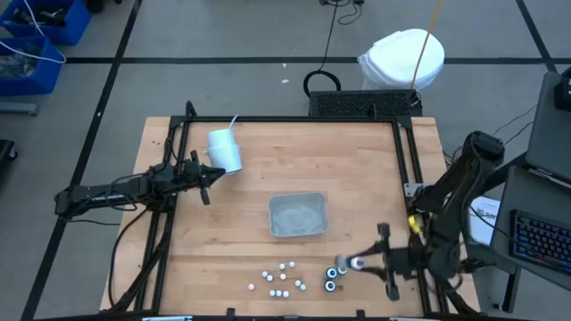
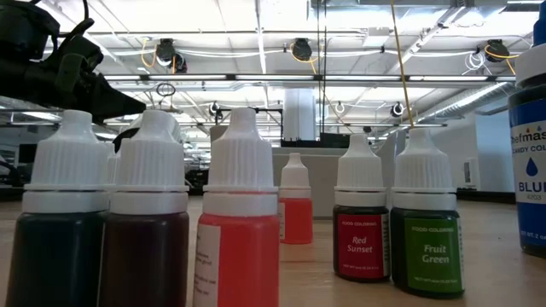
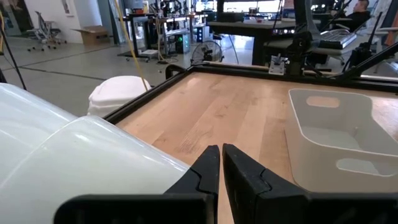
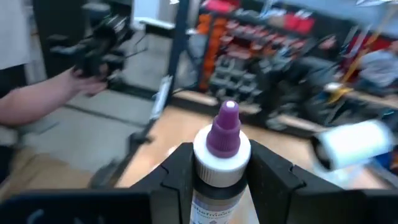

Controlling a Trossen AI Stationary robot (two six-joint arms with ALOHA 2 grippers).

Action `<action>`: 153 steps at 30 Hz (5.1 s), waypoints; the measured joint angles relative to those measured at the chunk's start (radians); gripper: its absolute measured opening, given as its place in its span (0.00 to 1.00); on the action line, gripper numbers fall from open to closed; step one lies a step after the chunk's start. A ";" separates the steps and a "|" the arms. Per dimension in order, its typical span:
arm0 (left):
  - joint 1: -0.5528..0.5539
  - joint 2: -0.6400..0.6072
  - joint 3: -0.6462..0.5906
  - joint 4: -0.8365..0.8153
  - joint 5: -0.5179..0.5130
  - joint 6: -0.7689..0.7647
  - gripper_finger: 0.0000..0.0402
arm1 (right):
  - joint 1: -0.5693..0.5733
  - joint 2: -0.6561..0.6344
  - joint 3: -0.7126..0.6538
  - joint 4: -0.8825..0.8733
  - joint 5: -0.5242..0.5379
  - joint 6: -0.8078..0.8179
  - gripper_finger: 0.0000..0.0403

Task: Pick & Place food coloring
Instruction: Put the large purple food coloring bottle into the bin

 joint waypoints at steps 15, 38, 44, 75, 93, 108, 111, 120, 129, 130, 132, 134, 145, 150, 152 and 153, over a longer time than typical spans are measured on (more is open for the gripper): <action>0.000 0.000 0.000 -0.001 0.000 0.000 0.06 | -0.378 -0.097 0.000 0.206 -0.051 -0.275 0.27; 0.000 0.000 0.000 -0.006 0.000 0.001 0.06 | -0.749 0.398 0.394 -0.083 -0.508 -0.057 0.27; 0.000 0.000 0.000 -0.006 0.000 0.040 0.06 | -0.780 0.481 0.383 -0.086 -0.533 0.021 0.27; 0.000 0.000 0.000 -0.006 0.001 0.045 0.06 | -0.781 0.597 0.246 0.118 -0.446 0.203 0.27; 0.000 0.000 0.000 0.000 -0.024 0.044 0.06 | -0.785 0.624 0.232 0.085 -0.420 0.335 0.27; 0.000 0.000 0.000 0.000 -0.025 0.045 0.06 | -0.793 0.711 0.233 0.143 -0.419 0.334 0.27; 0.000 0.000 0.000 0.000 -0.024 0.045 0.06 | -0.793 0.732 0.233 0.148 -0.399 0.335 0.27; 0.000 0.000 0.000 0.000 -0.024 0.045 0.06 | -0.793 0.750 0.235 0.156 -0.395 0.335 0.27; 0.000 0.000 0.000 0.000 -0.024 0.045 0.06 | -0.794 0.773 0.237 0.180 -0.453 0.316 0.28; 0.000 0.000 0.000 0.000 -0.024 0.045 0.06 | -0.794 0.773 0.237 0.179 -0.457 0.309 0.28; 0.000 0.000 0.000 0.000 -0.024 0.045 0.06 | -0.793 0.773 0.237 0.180 -0.463 0.301 0.27; 0.000 0.000 0.000 0.000 -0.024 0.045 0.06 | -0.793 0.773 0.237 0.179 -0.467 0.300 0.27; 0.000 0.000 0.000 0.000 -0.024 0.045 0.06 | -0.793 0.774 0.236 0.172 -0.481 0.240 0.28; 0.000 0.000 0.000 0.000 -0.024 0.045 0.06 | -0.793 0.775 0.234 0.176 -0.482 0.275 0.37; 0.000 0.000 0.000 0.000 -0.024 0.045 0.06 | -0.793 0.776 0.234 0.184 -0.482 0.274 0.40; 0.000 0.000 0.000 0.000 -0.024 0.045 0.06 | -0.793 0.776 0.233 0.187 -0.482 0.273 0.41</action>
